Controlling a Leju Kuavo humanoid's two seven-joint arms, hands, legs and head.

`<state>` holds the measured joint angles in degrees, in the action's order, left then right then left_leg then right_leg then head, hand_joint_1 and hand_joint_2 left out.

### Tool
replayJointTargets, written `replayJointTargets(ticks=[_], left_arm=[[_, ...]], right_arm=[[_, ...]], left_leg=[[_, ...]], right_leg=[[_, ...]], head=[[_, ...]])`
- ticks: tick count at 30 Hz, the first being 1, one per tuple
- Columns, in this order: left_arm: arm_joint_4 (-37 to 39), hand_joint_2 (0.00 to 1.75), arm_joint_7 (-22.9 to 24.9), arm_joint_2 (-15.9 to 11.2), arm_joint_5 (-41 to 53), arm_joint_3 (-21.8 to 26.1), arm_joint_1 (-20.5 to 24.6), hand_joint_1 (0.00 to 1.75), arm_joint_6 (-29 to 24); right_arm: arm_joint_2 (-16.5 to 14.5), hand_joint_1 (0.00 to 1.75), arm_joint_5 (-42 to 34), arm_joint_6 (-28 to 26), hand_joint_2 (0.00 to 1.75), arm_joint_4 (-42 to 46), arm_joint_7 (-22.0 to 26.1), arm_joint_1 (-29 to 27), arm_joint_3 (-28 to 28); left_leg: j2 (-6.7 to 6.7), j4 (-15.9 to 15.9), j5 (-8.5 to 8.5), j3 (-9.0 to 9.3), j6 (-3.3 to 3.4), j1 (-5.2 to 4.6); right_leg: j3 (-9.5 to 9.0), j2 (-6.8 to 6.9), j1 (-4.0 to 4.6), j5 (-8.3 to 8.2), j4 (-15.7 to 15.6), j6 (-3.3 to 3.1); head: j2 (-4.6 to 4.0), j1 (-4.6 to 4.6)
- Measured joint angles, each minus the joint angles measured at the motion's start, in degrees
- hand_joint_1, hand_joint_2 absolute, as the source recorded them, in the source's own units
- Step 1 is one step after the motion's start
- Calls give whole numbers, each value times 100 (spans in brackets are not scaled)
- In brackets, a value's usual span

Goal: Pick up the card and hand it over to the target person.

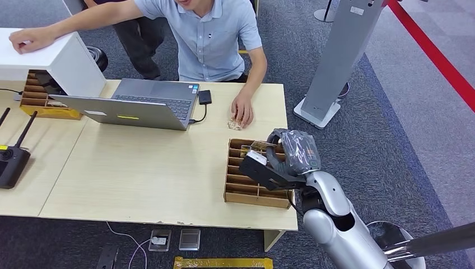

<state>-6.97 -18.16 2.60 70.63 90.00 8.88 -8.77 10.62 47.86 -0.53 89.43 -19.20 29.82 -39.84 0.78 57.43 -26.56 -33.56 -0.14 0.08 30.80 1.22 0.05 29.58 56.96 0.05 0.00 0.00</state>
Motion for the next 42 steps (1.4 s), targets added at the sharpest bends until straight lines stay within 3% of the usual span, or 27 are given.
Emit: replayJointTargets(ticks=[4, 8, 10, 12, 16, 19, 42], left_arm=[[-2, 0, -11, 16, -88, 0, 2, 0, -21], [0, 0, -38, 28, -98, -15, 1, 0, -14], [-1, 0, -56, 36, -63, -31, -3, 0, 11], [-1, 0, -84, 51, -28, -43, -7, 0, 40], [-1, 0, -132, 98, 80, -61, -17, 0, 61], [-1, 0, -112, 99, 114, -41, -18, 0, 36], [4, 0, -76, 46, 176, -2, -12, 0, 28]], right_arm=[[200, 141, -167, -61, 175, 1005, 5, 125, 406], [73, 141, -547, 81, 175, 1217, 184, 354, 450], [-108, 141, -595, 20, 175, 718, 348, 520, 314], [-303, 141, -502, -369, 175, -61, 634, 713, 200], [-758, 141, -140, -2057, 175, -2075, 1775, 1072, 210], [-942, 141, -213, -2575, 175, -2981, 2200, 1201, 242], [-1001, 141, -368, -2346, 175, -3448, 2081, 1201, 111]], left_leg=[[-3, 11, -3, -12, 1, -2], [0, 18, -5, -22, 2, -4], [8, 13, -4, -17, 2, -3], [16, 7, -2, -9, 0, -3], [36, -8, 3, 11, -3, -2], [40, -12, 4, 18, -1, 0], [13, -12, 3, 8, -2, 0]], right_leg=[[11, 2, -2, 4, 12, 2], [22, 1, -4, 6, 20, 2], [20, -6, -3, 2, 16, 0], [15, -16, -3, -2, 11, -1], [3, -38, -2, -12, 0, -2], [-8, -39, 1, -16, -8, -2], [-7, -16, 1, -8, -8, 0]], head=[[0, 0], [0, 0], [0, 0], [0, 0], [0, 0], [0, 0], [0, 0]])
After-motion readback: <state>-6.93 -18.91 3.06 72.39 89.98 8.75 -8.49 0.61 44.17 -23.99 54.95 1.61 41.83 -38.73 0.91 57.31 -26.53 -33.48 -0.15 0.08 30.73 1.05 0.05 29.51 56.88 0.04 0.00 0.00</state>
